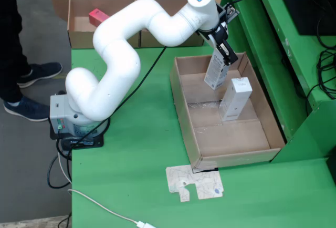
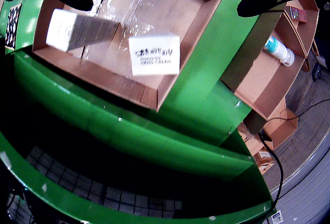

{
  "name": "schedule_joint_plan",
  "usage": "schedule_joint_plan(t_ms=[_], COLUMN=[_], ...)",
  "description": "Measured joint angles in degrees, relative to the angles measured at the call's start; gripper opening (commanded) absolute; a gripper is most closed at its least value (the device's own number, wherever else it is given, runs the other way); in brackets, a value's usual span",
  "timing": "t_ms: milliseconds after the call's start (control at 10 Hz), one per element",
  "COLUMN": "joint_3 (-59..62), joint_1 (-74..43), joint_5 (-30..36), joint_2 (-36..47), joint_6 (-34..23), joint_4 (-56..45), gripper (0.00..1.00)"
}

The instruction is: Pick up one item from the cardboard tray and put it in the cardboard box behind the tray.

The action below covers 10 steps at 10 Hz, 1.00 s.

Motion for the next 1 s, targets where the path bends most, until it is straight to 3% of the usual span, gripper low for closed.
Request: schedule_joint_plan(t_ms=[1000], joint_3=[6.5], joint_1=[-3.07], joint_5=[3.87], joint_2=[-8.0], joint_6=[-3.87], joint_4=[2.28], gripper=[1.0])
